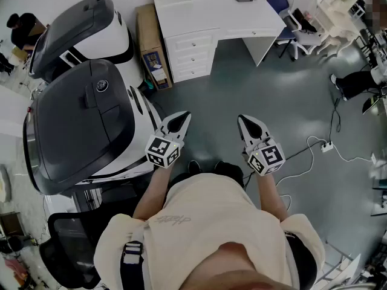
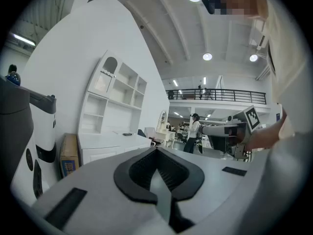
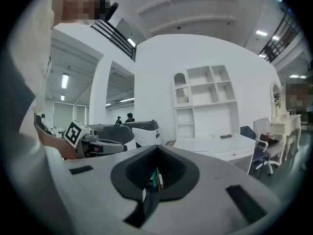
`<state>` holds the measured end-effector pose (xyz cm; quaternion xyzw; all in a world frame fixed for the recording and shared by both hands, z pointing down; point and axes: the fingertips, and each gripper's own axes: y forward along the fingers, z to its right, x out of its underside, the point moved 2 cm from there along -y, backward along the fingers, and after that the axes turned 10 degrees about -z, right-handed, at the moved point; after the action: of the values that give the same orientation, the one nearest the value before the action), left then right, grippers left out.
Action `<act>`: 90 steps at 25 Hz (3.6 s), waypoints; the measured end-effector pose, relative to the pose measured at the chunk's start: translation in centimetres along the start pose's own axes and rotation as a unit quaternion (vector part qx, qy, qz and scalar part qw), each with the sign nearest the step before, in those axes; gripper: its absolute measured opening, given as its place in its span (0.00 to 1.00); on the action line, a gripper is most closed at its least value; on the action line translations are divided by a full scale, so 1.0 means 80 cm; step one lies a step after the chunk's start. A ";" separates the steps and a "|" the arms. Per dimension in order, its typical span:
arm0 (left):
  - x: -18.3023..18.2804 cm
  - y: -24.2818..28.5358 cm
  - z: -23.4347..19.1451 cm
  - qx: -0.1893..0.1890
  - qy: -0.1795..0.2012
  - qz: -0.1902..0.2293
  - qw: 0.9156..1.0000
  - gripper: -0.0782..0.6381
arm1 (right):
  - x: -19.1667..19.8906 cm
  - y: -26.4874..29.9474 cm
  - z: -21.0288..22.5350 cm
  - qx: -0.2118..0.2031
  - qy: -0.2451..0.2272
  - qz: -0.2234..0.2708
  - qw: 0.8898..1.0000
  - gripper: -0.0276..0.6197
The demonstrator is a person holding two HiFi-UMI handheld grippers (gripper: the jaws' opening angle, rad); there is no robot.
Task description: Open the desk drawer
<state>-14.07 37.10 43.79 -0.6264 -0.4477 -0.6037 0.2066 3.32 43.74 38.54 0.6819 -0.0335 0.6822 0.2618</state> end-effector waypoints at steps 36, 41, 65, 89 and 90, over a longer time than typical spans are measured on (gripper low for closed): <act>-0.070 0.188 -0.122 -0.030 0.008 -0.052 0.998 0.11 | -0.023 0.201 0.165 -0.077 -0.004 -0.032 0.997 0.03; -0.092 0.234 -0.130 -0.044 0.002 -0.056 0.997 0.11 | -0.023 0.224 0.229 -0.088 0.003 -0.031 0.996 0.03; -0.099 0.348 -0.157 -0.049 -0.008 -0.099 0.994 0.11 | 0.030 0.247 0.344 -0.076 0.072 -0.058 0.993 0.03; -0.156 0.417 -0.401 -0.070 -0.023 -0.066 0.995 0.11 | -0.057 0.502 0.371 -0.099 0.018 -0.128 0.987 0.04; -0.163 0.420 -0.417 -0.071 -0.022 -0.063 0.995 0.11 | -0.060 0.521 0.372 -0.101 0.018 -0.134 0.986 0.03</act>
<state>-4.19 -10.86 47.15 -0.6232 -0.4472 -0.6316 0.1131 13.35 -5.57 48.97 0.6382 -0.0055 0.6461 0.4187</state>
